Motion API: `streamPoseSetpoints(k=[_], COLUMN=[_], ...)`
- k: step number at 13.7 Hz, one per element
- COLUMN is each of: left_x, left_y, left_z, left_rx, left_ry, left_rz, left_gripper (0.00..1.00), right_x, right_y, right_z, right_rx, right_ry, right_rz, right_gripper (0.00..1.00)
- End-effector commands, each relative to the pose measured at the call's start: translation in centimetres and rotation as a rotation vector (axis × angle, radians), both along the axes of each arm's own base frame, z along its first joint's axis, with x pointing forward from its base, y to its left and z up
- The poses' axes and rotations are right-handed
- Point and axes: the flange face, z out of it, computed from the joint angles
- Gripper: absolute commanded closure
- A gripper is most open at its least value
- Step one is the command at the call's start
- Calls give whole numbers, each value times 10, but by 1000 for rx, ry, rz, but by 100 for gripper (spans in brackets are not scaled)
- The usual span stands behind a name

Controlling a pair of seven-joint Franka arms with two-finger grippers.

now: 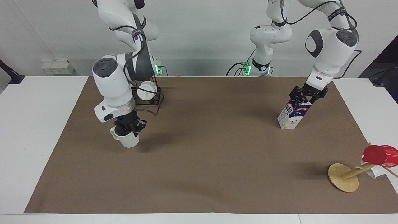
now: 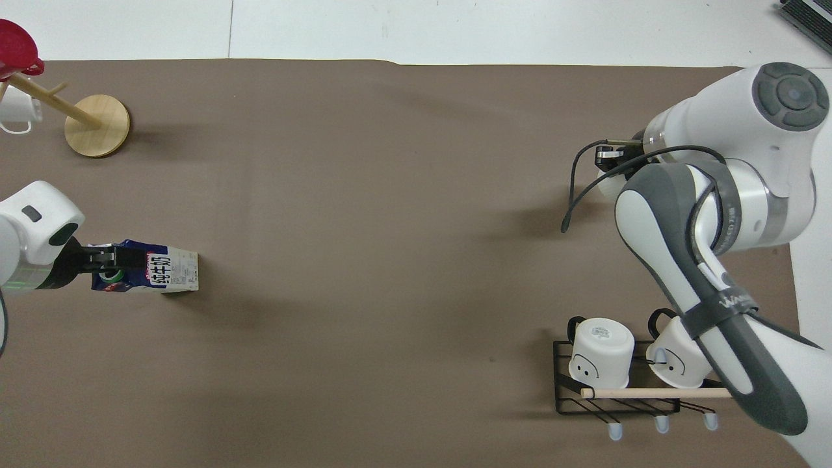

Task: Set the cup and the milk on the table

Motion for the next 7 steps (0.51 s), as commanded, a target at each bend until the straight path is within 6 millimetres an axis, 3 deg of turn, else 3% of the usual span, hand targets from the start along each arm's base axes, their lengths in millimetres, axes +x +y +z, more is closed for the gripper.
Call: streamPoseSetpoints(k=[1, 4, 7], left_x=[-4, -4, -4], left_y=[0, 0, 0], left_z=[-3, -3, -3], left_rx=[14, 14, 14], left_ry=[-11, -9, -8], left_rz=[-15, -16, -18], left_gripper=[26, 42, 48], right_x=[-12, -25, -52], right_y=[57, 105, 178], right_z=[11, 26, 28], right_rx=[-17, 1, -9], right_ry=[4, 12, 17], right_rz=[-58, -43, -38], right_gripper=[100, 100, 100])
